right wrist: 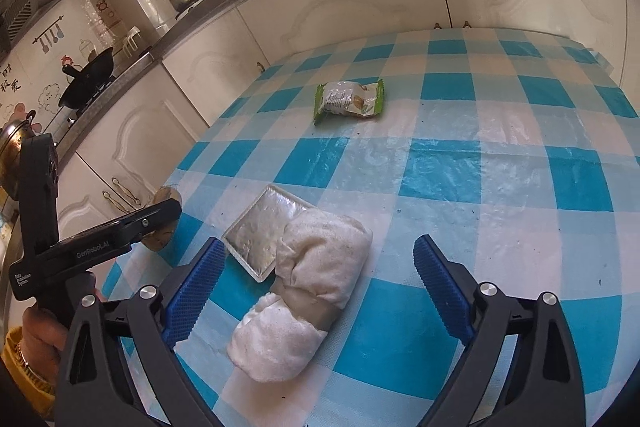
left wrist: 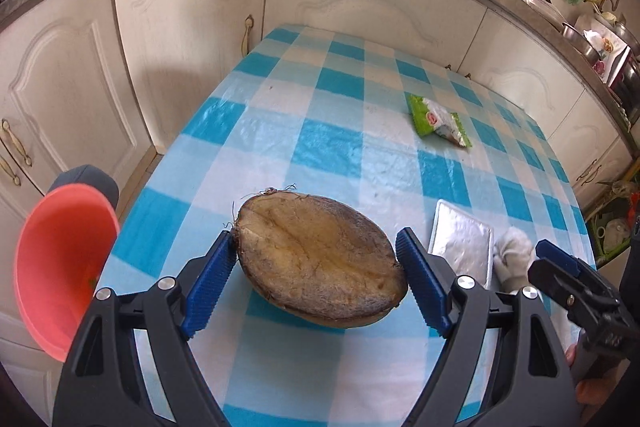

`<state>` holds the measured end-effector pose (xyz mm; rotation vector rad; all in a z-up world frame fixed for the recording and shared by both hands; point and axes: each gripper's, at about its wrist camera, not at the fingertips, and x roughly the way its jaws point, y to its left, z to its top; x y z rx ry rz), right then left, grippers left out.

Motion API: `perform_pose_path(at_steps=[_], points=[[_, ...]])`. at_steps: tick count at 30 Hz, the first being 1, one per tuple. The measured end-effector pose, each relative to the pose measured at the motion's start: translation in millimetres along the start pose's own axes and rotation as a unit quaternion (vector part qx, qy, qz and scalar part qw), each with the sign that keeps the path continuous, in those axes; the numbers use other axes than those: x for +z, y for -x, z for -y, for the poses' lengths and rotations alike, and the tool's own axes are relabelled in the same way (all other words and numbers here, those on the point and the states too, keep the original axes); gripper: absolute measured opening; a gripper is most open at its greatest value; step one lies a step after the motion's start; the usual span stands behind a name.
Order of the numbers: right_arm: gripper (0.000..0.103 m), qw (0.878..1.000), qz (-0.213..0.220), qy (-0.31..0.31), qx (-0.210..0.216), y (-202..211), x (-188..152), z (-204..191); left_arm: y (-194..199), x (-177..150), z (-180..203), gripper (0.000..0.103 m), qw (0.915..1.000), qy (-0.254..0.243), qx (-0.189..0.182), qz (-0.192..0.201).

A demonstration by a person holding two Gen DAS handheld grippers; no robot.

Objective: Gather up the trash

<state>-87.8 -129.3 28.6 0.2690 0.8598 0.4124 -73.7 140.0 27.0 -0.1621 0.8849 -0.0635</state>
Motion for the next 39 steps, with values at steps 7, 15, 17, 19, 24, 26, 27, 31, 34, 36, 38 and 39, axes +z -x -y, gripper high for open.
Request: perform_pose_path(at_steps=[7,15,17,19,24,26,27,31,34,36,38,39], points=[[0.067,0.999,-0.019,-0.008,-0.027,-3,-7,1,8,-13,-15,0.082,0.9999,0.002,-0.011,-0.001],[0.058,0.998,-0.024,0.013,-0.05,-4,-9,-9,15,-17,-26,0.082,0.9998,-0.003,-0.017,0.009],[0.057,0.998,-0.025,0.02,-0.055,-5,-10,-12,17,-19,-30,0.082,0.9997,-0.001,-0.021,0.011],[0.055,0.998,-0.028,0.024,-0.057,-6,-9,-14,18,-20,-33,0.082,0.9997,-0.001,-0.021,0.013],[0.047,0.997,-0.032,0.039,-0.062,-10,-10,-22,22,-24,-41,0.082,0.9995,-0.001,-0.024,0.019],[0.047,0.996,-0.033,0.044,-0.066,-10,-10,-24,24,-25,-43,0.082,0.9995,-0.003,-0.024,0.021],[0.047,0.996,-0.034,0.044,-0.066,-11,-10,-24,25,-26,-44,0.082,0.9994,-0.004,-0.025,0.022],[0.044,0.996,-0.032,0.043,-0.065,-11,-10,-26,28,-29,-49,0.082,0.9993,-0.006,-0.027,0.025],[0.043,0.997,-0.029,0.038,-0.066,-11,-10,-26,30,-32,-54,0.082,0.9993,-0.004,-0.029,0.025],[0.043,0.997,-0.028,0.025,-0.06,-11,-10,-23,31,-33,-57,0.082,0.9992,0.0,-0.031,0.025],[0.044,0.998,-0.032,0.023,-0.058,-12,-9,-20,31,-34,-61,0.082,0.9992,0.001,-0.032,0.023],[0.045,0.997,-0.033,0.024,-0.063,-12,-8,-21,31,-35,-63,0.082,0.9992,0.003,-0.032,0.024]])
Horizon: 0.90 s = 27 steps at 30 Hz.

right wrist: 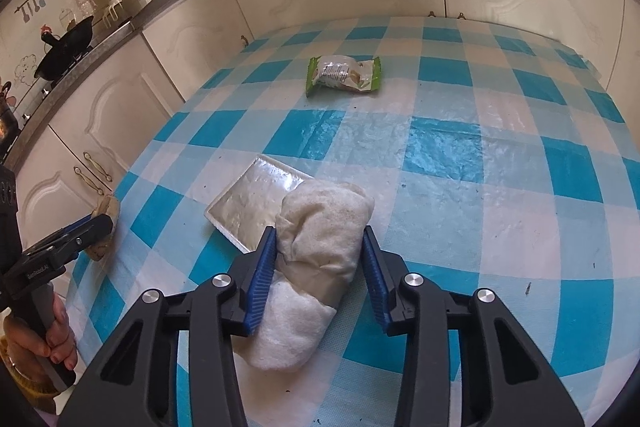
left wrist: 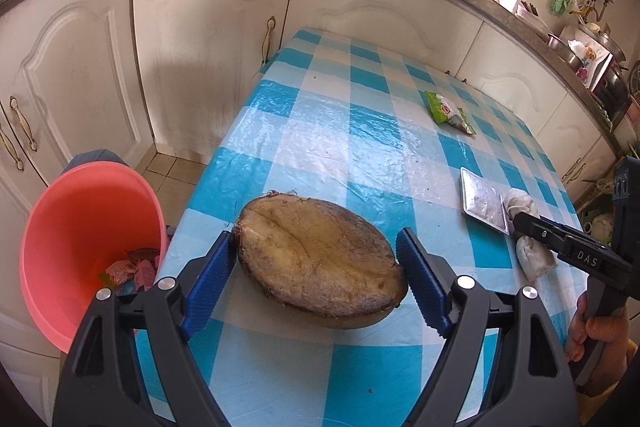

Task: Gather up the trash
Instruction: 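Open the right tool and move it over the green-and-white snack packet, then close the right tool on the green-and-white snack packet and lift it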

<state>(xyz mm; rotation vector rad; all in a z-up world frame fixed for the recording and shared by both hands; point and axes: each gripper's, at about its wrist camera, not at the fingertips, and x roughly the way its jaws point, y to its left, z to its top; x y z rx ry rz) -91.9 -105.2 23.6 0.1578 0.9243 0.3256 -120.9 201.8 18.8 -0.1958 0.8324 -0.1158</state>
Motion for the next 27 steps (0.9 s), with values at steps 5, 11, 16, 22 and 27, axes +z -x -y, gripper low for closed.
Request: perform_pose_path(at_steps=[5,11,16,22,27], points=[[0.061,1.0,0.0,0.006,-0.026,1,6,-2,7,2,-10,0.068,0.9998,0.012,-0.001,0.015],[0.081,0.999,0.012,0.025,-0.026,4,31,-10,5,2,-12,0.068,0.9998,0.011,-0.007,0.012],[0.088,1.0,-0.011,0.014,-0.026,-20,74,-8,-5,-2,-6,0.068,1.0,-0.007,0.003,0.001],[0.088,0.998,-0.058,0.001,-0.025,-71,130,1,-9,2,-6,0.071,0.9998,-0.016,0.009,-0.006],[0.087,0.996,-0.074,0.019,-0.053,-106,154,1,-13,2,0,0.08,0.9993,-0.034,0.012,-0.01]])
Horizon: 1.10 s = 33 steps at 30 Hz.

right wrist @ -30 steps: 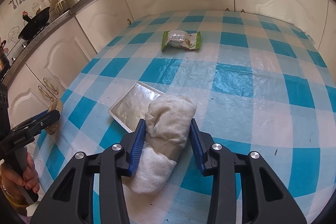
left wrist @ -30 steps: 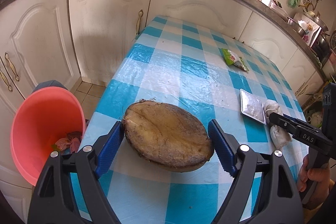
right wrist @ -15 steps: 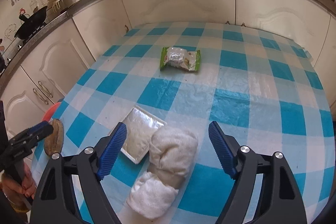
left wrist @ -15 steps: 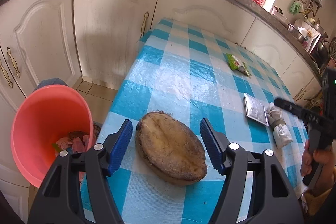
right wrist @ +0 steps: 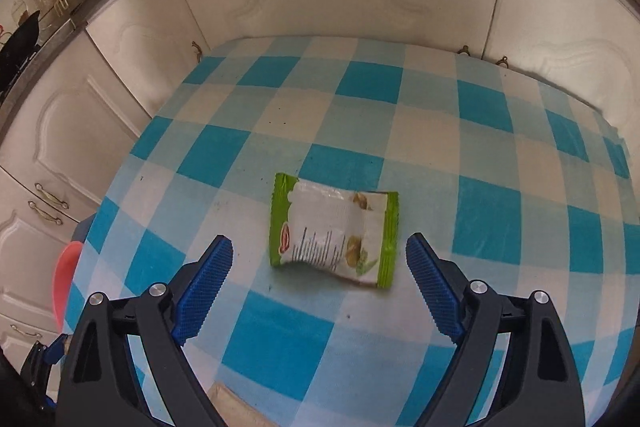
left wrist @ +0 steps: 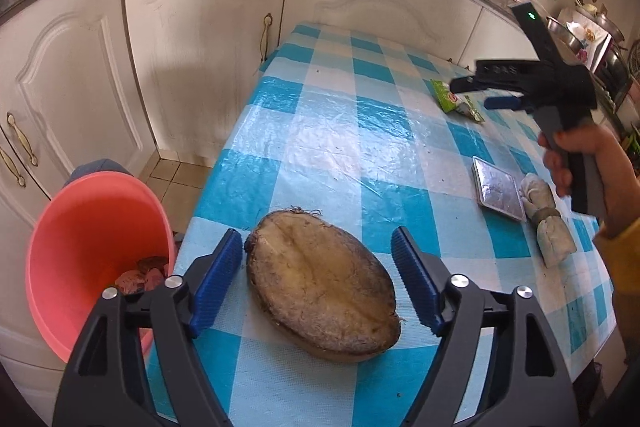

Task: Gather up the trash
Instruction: 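Close the right tool on the green-and-white snack packet and lift it, then carry the slice and packet over the pink bucket and open both tools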

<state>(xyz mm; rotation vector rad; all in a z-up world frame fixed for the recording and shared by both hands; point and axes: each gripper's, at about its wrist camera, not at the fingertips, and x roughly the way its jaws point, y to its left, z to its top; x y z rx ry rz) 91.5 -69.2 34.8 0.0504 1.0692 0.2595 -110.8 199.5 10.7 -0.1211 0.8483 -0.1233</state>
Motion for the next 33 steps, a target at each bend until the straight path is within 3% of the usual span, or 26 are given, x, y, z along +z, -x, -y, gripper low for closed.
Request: perform_pose_path(at_steps=[1,3,7,9,11,14,16,18,20,26,29,30,31,33], points=[[0.084,1.0,-0.006,0.005,-0.002,-6,3,-1,-1,1,1,0.084,1.0,-0.002,0.0,-0.002],[0.068,0.999,-0.015,0.023,-0.026,-16,6,-7,-2,2,1,0.087,1.0,-0.002,-0.002,-0.006],[0.058,0.998,-0.018,0.039,-0.052,-22,5,-9,-3,3,-1,0.091,0.9999,0.005,-0.008,-0.006],[0.046,0.998,-0.016,0.043,-0.051,-21,4,-9,-3,3,-2,0.091,0.9999,0.006,-0.009,-0.005],[0.041,0.997,-0.01,0.049,-0.053,-18,3,-11,-3,2,-2,0.091,0.9999,0.005,-0.009,-0.005],[0.039,0.997,-0.004,0.057,-0.056,-18,2,-14,-2,2,-2,0.088,0.9999,0.006,-0.01,-0.003],[0.038,0.997,0.001,0.056,-0.049,-15,1,-15,-1,0,-1,0.074,1.0,0.004,-0.001,0.002],[0.038,0.997,0.013,0.058,-0.048,-9,0,-17,1,-3,0,0.071,1.0,-0.001,0.008,0.006],[0.038,0.997,0.026,0.058,-0.043,0,-2,-20,3,-4,1,0.071,1.0,-0.002,0.005,0.005],[0.038,0.997,0.068,0.046,-0.012,37,-11,-30,8,-12,5,0.089,0.9999,-0.01,-0.004,-0.003],[0.038,0.996,0.083,0.039,0.01,54,-20,-35,8,-15,7,0.088,0.9998,-0.02,0.006,0.001],[0.038,0.995,0.087,0.039,0.015,59,-22,-36,9,-15,7,0.084,0.9998,-0.018,0.009,0.002],[0.038,0.995,0.092,0.038,0.019,64,-26,-37,9,-16,7,0.074,0.9997,-0.017,0.017,0.004],[0.038,0.994,0.097,0.033,0.034,73,-35,-40,11,-16,6,0.073,0.9997,-0.015,0.015,0.007]])
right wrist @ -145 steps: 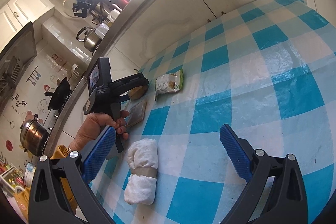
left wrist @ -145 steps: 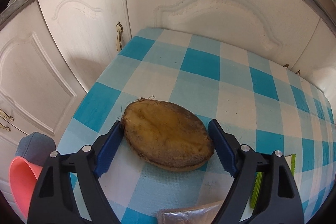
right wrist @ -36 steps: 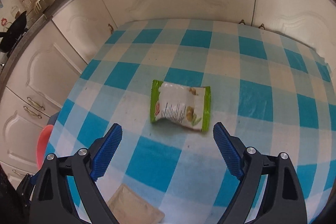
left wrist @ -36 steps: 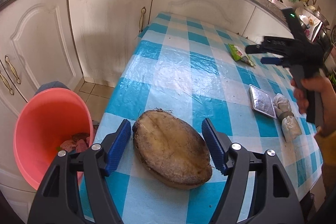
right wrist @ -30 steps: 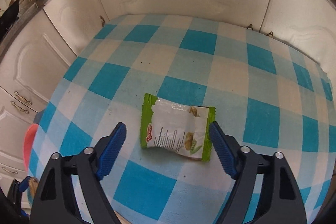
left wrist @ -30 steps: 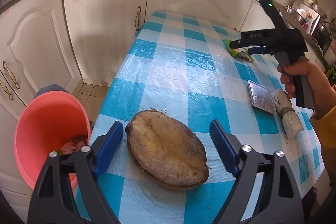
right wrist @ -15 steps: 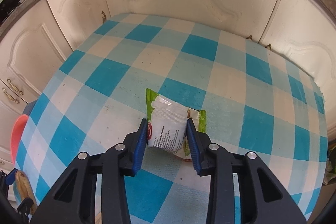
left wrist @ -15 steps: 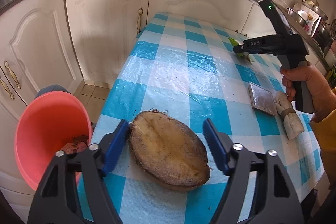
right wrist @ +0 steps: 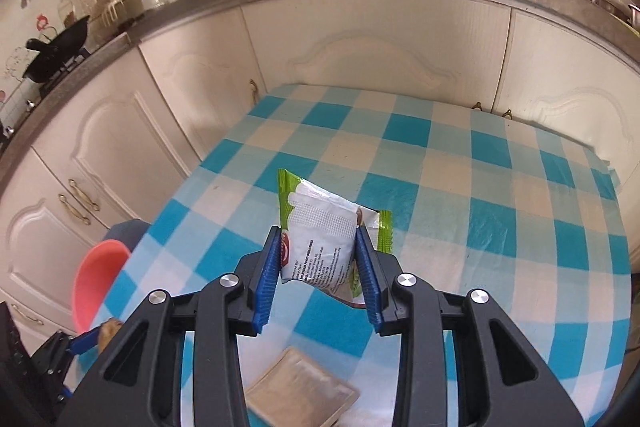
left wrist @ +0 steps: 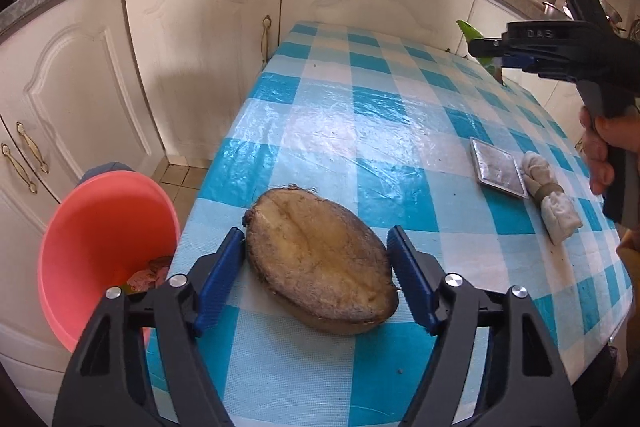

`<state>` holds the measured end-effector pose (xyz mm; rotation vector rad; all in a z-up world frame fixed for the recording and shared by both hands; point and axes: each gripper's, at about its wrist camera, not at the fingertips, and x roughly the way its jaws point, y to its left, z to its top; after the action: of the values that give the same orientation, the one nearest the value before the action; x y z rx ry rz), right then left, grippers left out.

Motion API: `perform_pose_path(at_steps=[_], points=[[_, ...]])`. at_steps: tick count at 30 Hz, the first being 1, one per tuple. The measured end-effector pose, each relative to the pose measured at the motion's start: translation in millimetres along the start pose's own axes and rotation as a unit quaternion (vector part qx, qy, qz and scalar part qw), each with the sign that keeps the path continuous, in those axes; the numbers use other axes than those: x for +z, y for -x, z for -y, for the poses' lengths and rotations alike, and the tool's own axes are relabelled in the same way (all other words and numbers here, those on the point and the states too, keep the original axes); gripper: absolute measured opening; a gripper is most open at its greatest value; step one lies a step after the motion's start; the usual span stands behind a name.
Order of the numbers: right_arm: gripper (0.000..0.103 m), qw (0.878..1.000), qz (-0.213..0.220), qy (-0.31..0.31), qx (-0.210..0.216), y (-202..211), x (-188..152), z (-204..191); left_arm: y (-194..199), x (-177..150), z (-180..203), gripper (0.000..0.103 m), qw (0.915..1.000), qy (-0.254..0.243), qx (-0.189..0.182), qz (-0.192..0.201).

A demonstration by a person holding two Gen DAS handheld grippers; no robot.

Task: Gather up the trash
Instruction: 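Carry the slice and packet over the pink bucket and open both tools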

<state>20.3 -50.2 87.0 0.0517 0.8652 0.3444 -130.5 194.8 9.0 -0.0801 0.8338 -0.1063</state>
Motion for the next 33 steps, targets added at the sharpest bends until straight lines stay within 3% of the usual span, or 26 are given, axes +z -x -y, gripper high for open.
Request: perform_pose_path(at_steps=[13,33], points=[[0.038,0.998,-0.006,-0.006,0.064,28,-49,-35,9,-5,-10,0.072,0.9994,0.03,-0.011,0.01],[0.038,0.986,-0.043,0.077,0.139,19,-64,-138,50,1,-76,0.072,0.9922,0.067,0.089,0.058]])
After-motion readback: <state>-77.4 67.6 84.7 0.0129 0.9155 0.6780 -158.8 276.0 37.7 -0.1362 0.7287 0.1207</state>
